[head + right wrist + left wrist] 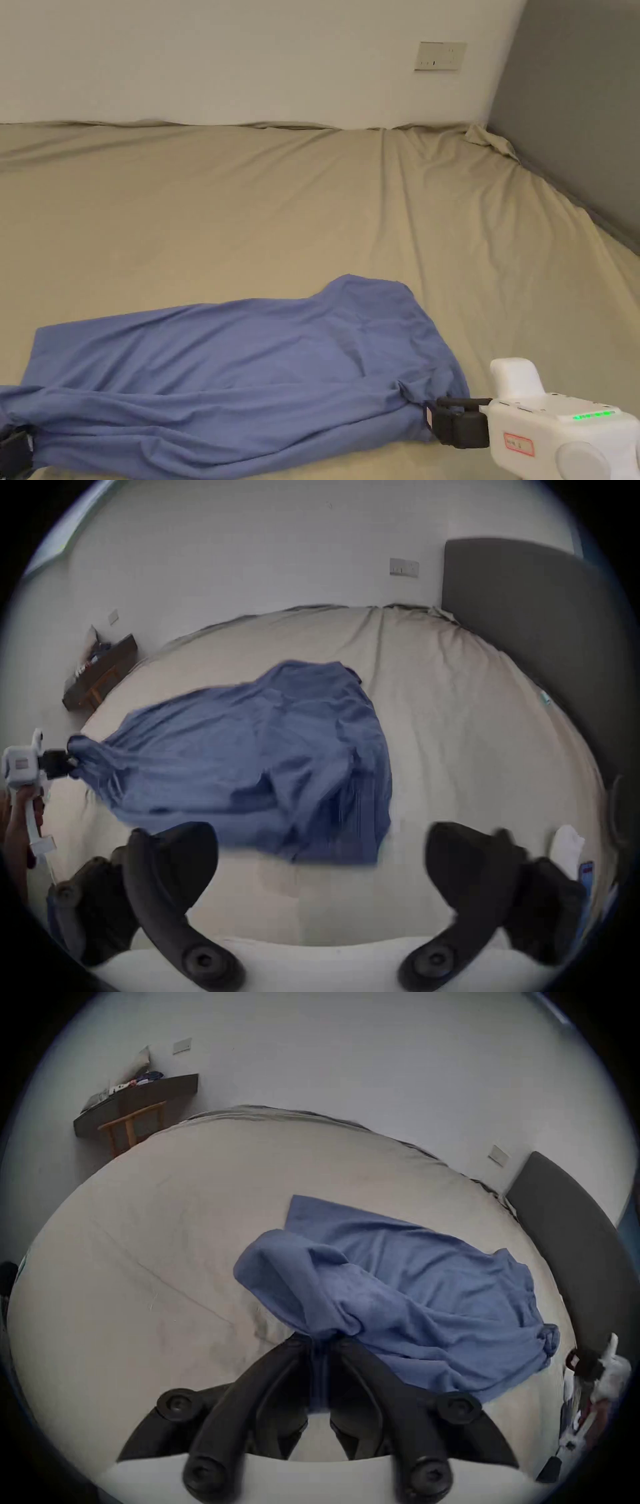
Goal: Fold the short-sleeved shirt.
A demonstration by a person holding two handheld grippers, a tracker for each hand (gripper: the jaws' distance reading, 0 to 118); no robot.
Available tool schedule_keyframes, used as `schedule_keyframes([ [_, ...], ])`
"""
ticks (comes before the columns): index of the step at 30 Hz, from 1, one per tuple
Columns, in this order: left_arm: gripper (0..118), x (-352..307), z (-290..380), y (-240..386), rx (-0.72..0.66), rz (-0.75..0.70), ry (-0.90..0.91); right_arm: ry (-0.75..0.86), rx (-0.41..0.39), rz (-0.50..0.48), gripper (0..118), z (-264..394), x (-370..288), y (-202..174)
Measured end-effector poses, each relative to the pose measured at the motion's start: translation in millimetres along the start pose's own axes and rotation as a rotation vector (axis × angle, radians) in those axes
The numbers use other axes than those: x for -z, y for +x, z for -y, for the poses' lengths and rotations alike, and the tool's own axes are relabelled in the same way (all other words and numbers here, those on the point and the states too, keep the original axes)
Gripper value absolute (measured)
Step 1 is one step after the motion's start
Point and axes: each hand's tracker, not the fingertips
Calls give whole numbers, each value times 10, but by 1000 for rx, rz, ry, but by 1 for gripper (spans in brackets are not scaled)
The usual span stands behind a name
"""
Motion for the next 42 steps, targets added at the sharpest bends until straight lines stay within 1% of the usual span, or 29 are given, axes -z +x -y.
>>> schedule_keyframes([
  [1,8,-4,-15,-14,-5,3,0,-35,36,-10,118,-23,65,-14],
  [2,8,-73,36,62,-14,6,0,-61,26,9,118,-37,157,-5],
  [4,8,-66,47,74,-9,-1,-9,-139,-18,80,118,-38,335,-25],
  [7,8,-37,81,70,-4,-9,-25,-175,-77,73,116,12,610,-13],
  [8,8,-22,96,74,-3,-14,-30,-196,-102,66,105,19,640,-42],
  [10,8,36,115,40,-4,-20,-42,-182,-96,35,78,24,613,-116],
  [11,8,59,132,36,-8,-23,-53,-164,-108,38,58,-4,572,-177],
  [12,8,81,147,34,-8,-24,-61,-157,-133,17,34,-33,551,-237],
  [13,8,95,159,35,-8,-28,-67,-160,-135,15,20,-38,541,-276],
  [14,8,113,144,-10,-12,-28,-71,-176,-133,32,18,-68,546,-297],
  [15,8,111,138,-34,-27,-10,-85,-204,-117,22,17,-104,544,-270],
  [17,8,55,118,-83,-66,7,-85,-184,-83,-14,16,-178,430,-179],
  [19,8,-33,66,-143,-66,20,-86,-184,-39,-45,16,-252,277,-94],
  [20,8,-84,43,-153,-61,35,-87,-184,-30,-47,16,-274,196,-67],
  [25,8,-315,-8,-317,-57,93,-114,-225,-37,-79,16,-188,-206,-11],
  [31,8,-514,264,-431,-7,79,-180,-321,-54,-75,16,253,-513,-125],
  [34,8,-561,449,-525,-13,73,-220,-365,-59,-63,16,477,-584,-161],
  [37,8,-615,581,-555,-22,71,-245,-377,-49,-59,16,595,-657,-185],
  [39,8,-622,642,-546,4,59,-253,-383,-58,-48,16,630,-640,-196],
  [42,8,-453,728,-604,14,36,-270,-388,-58,-38,16,630,-548,-188],
])
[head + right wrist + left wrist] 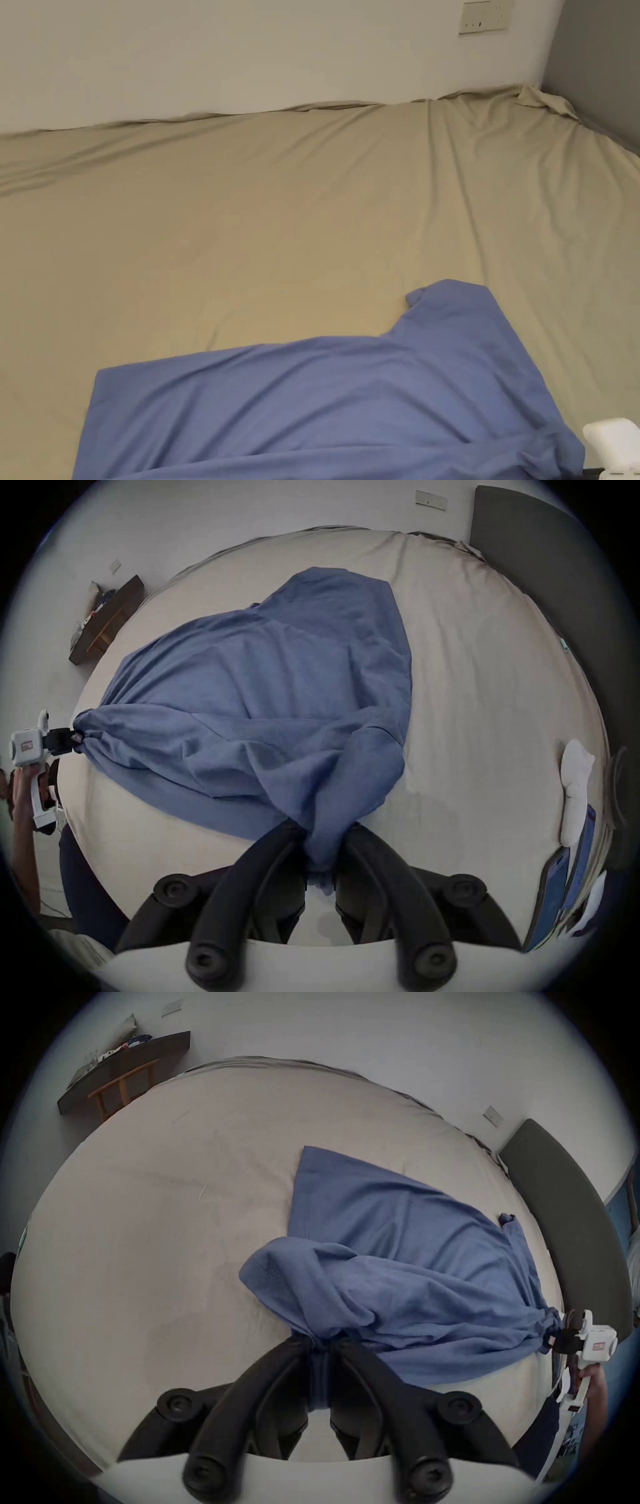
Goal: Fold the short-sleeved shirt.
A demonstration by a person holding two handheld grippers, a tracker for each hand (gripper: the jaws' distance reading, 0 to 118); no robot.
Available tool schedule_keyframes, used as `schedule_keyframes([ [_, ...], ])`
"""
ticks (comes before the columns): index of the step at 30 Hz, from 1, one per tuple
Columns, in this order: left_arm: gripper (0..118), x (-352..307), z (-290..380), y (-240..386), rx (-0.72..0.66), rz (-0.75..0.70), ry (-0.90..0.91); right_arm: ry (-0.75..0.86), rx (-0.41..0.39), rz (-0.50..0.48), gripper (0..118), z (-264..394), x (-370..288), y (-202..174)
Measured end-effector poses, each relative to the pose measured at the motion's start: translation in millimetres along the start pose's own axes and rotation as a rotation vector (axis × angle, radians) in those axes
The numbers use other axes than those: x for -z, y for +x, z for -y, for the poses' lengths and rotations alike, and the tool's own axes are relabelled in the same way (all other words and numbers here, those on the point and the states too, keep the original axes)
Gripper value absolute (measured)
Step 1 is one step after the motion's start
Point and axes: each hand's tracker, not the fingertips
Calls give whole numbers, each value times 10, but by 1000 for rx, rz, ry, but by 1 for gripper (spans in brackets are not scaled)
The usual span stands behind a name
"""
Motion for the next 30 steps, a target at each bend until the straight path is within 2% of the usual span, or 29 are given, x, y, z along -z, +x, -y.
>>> schedule_keyframes([
  [4,8,275,7,-62,11,-42,-32,-24,-1,7,16,9,161,24],
  [10,9,278,8,-44,42,-49,-18,-12,42,-26,16,30,204,105],
  [11,18,260,2,-43,41,-47,-15,-7,45,-32,24,30,177,114],
  [12,52,190,-8,-23,31,-35,-11,-5,38,-33,43,13,142,111],
  [13,103,87,-31,-3,17,-42,2,-2,14,-17,83,-23,63,88],
  [14,118,-29,-62,31,18,-57,6,2,-21,27,118,-64,-50,56],
  [15,117,-179,-87,53,30,-44,54,22,-55,72,117,-111,-193,15],
  [16,118,-456,-101,123,29,-6,185,194,-55,44,115,-167,-500,-33],
  [17,118,-614,-135,181,11,-20,257,248,-55,51,116,-248,-721,-68],
  [21,118,-1051,-205,506,85,-25,305,546,58,77,116,-435,-1333,-324],
  [22,117,-1084,-198,612,99,-40,300,596,73,56,107,-458,-1421,-402],
  [23,117,-1097,-154,703,112,-48,325,632,66,47,107,-491,-1463,-562],
  [24,114,-1015,-140,736,128,-38,350,644,65,80,101,-508,-1473,-687],
  [25,103,-980,-117,809,133,-25,349,654,51,105,79,-518,-1468,-808],
  [26,48,-923,-107,878,131,-31,338,648,45,104,12,-518,-1412,-908],
  [27,0,-854,-103,919,121,-37,320,648,64,94,2,-494,-1278,-873],
  [28,0,-758,-88,907,98,-26,309,632,62,42,2,-491,-1189,-922],
  [29,0,-676,-84,921,49,61,259,606,60,3,2,-500,-1142,-947],
  [30,0,-610,-132,929,38,80,244,597,67,-5,2,-504,-1088,-983],
])
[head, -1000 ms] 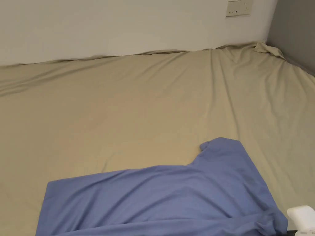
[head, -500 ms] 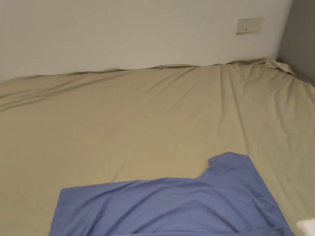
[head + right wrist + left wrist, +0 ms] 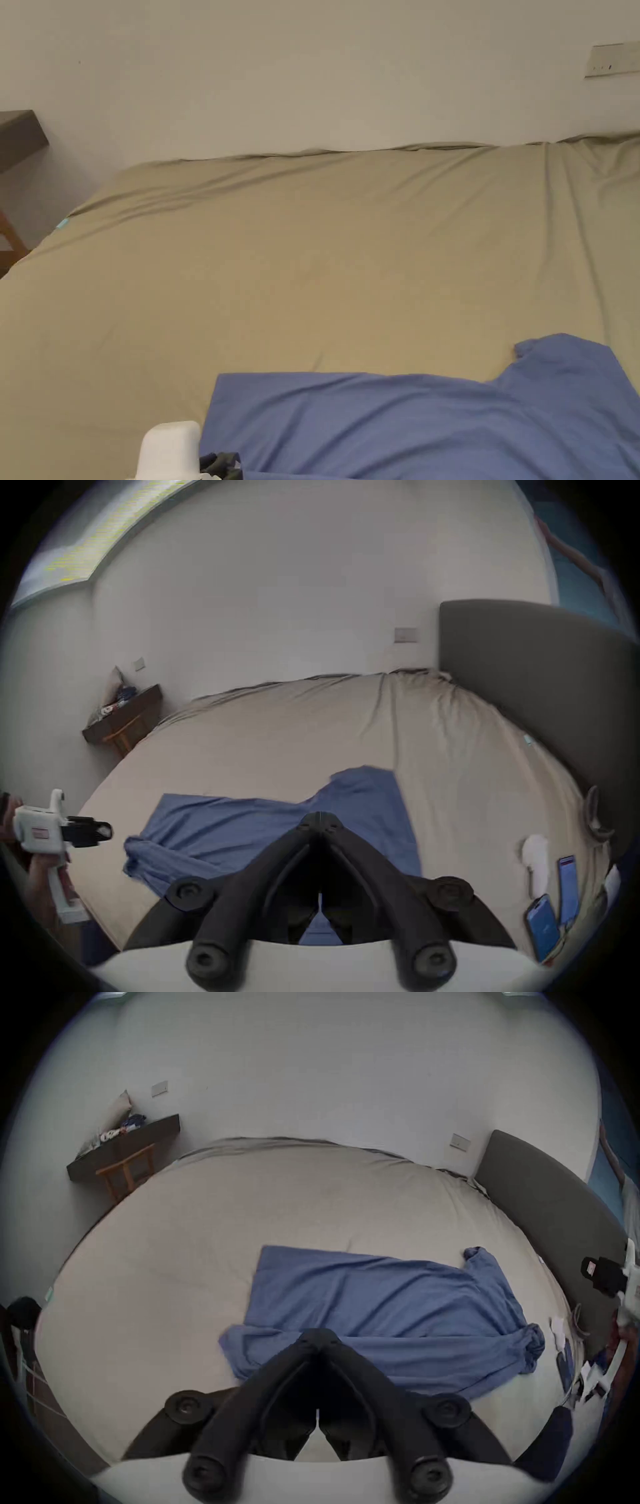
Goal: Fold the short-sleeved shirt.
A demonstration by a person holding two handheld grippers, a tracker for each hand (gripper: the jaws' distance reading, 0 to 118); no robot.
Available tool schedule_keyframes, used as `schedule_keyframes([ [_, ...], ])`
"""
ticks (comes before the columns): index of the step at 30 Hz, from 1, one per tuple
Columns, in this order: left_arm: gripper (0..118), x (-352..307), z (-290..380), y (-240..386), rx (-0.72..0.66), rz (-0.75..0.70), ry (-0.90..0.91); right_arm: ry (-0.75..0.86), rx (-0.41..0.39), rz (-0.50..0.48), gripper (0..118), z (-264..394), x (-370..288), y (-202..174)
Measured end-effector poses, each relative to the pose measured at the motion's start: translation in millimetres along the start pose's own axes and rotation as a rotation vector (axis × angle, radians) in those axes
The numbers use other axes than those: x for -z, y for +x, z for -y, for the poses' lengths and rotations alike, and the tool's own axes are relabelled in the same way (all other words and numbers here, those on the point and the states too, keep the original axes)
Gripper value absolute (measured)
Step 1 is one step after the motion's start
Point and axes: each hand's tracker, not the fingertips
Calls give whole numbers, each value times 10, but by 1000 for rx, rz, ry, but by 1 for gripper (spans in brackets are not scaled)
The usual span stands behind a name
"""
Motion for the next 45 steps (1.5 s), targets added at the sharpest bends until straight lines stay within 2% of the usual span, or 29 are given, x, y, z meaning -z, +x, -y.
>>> schedule_keyframes([
  [2,0,83,-133,-24,18,-23,19,30,-35,1,2,-20,-33,-63],
  [3,0,142,-263,-78,97,-88,63,30,-62,-2,2,-30,-24,-77],
  [6,0,454,-646,-191,110,-123,78,33,-69,-2,2,-96,4,-55],
  [10,3,1231,-1064,-506,110,-238,36,36,-59,7,2,-162,55,-27],
  [11,49,1405,-1105,-567,99,-241,36,33,-54,9,2,-154,65,-12],
  [12,101,1630,-1147,-628,128,-276,-5,27,-49,8,2,-137,81,8],
  [13,118,1825,-1166,-675,134,-316,-79,14,-46,9,2,-129,121,12],
  [14,117,2026,-1159,-737,113,-326,-167,-3,-44,12,2,-103,152,31],
  [15,116,2124,-1111,-779,100,-294,-133,-15,-47,18,2,-74,182,48],
  [18,116,2448,-1081,-888,57,-352,-208,-53,-61,42,2,-7,279,84],
  [20,116,2487,-1038,-914,30,-325,-193,-74,-51,49,2,27,330,123],
  [21,114,2450,-1043,-892,22,-334,-175,-80,-45,52,2,41,356,139],
  [22,105,2426,-1047,-850,49,-341,-172,-87,-41,55,2,56,373,147],
  [24,101,2360,-1060,-761,93,-325,-163,-102,-39,66,2,87,416,152],
  [25,88,2312,-1079,-706,118,-337,-125,-112,-41,69,2,96,438,153],
  [26,36,2284,-1090,-653,151,-354,-116,-121,-40,71,2,107,456,158],
  [27,1,2275,-1087,-613,183,-387,-130,-125,-38,73,2,118,467,162],
  [29,1,2150,-1079,-602,113,-291,-103,-138,-39,78,2,130,502,178],
  [33,1,1738,-1113,-592,8,-193,-42,-151,-32,52,2,26,645,380],
  [34,1,1635,-1166,-593,-10,-172,-27,-154,-38,46,2,-27,735,472],
  [35,1,1509,-1230,-607,31,-184,53,-165,-41,47,2,-97,867,595],
  [38,1,1218,-1233,-471,38,-143,75,-266,-34,28,2,-260,1427,1050],
  [39,1,1165,-1211,-436,23,-123,54,-285,-44,24,6,-294,1627,1162],
  [40,1,1122,-1201,-412,24,-116,57,-322,-40,7,22,-314,1829,1276],
  [42,1,1071,-1216,-382,33,-112,59,-422,-12,16,93,-325,2217,1465],
  [43,1,1057,-1203,-363,27,-108,51,-466,-3,27,112,-286,2368,1520],
  [45,1,1041,-1194,-349,25,-107,47,-515,-21,73,115,-200,2608,1561],
])
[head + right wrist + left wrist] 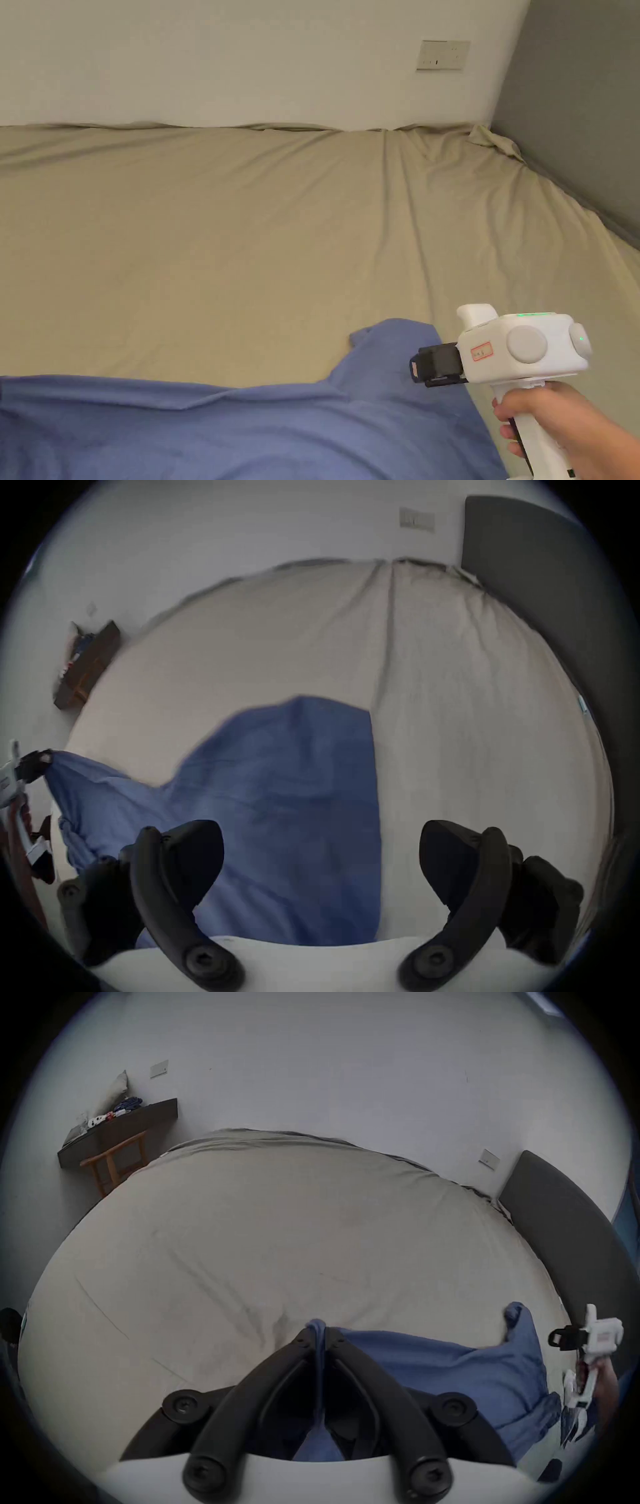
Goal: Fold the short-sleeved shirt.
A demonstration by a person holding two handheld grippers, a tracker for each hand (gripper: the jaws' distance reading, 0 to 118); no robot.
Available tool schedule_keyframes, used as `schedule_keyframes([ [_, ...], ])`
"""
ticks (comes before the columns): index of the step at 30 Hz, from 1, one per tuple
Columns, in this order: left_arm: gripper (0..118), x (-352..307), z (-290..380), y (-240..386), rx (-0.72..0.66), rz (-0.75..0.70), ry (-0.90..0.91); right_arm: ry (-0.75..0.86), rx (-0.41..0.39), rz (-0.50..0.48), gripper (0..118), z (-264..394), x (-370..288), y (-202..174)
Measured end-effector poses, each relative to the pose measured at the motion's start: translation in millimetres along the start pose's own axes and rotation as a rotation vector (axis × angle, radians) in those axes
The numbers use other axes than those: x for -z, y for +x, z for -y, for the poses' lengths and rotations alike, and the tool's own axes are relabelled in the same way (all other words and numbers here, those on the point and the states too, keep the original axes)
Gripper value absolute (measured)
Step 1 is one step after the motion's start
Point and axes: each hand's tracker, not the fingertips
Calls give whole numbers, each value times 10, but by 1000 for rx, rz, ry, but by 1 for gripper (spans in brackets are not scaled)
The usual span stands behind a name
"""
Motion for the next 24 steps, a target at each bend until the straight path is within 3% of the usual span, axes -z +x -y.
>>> schedule_keyframes([
  [2,1,22,-12,-29,-13,1,-7,-18,-15,64,115,-26,147,-28],
  [4,1,29,9,-21,-20,-1,-11,-81,-26,56,112,-11,251,-83],
  [5,1,77,5,-47,-17,-3,-16,-121,-32,73,101,-9,303,-107],
  [6,1,103,13,-43,-15,-6,-25,-111,-42,115,98,0,297,-145],
  [7,1,125,19,-46,-14,-8,-30,-75,-64,144,84,-5,252,-166],
  [8,1,144,24,-50,-15,-13,-35,-68,-61,117,84,-7,195,-212],
  [9,1,162,29,-64,-17,-16,-38,-46,-68,118,76,-21,146,-232],
  [10,1,173,30,-77,-24,-15,-40,-21,-93,161,57,-37,94,-248],
  [11,1,180,28,-87,-33,-12,-44,-17,-91,134,8,-42,38,-247],
  [12,1,180,26,-86,-35,-8,-49,1,-90,125,3,-44,-35,-233],
  [13,1,177,26,-96,-36,-9,-49,-1,-79,67,3,-57,-95,-239],
  [16,1,103,-27,-157,-70,26,-40,93,-119,58,3,-75,-410,-315],
  [19,1,-3,-93,-263,-87,51,-32,135,-138,-18,3,-54,-803,-383],
  [22,1,-195,-107,-368,-88,81,-23,165,-239,-25,3,86,-1238,-487],
  [24,1,-340,-70,-458,-91,99,-24,169,-248,-36,3,251,-1485,-509],
])
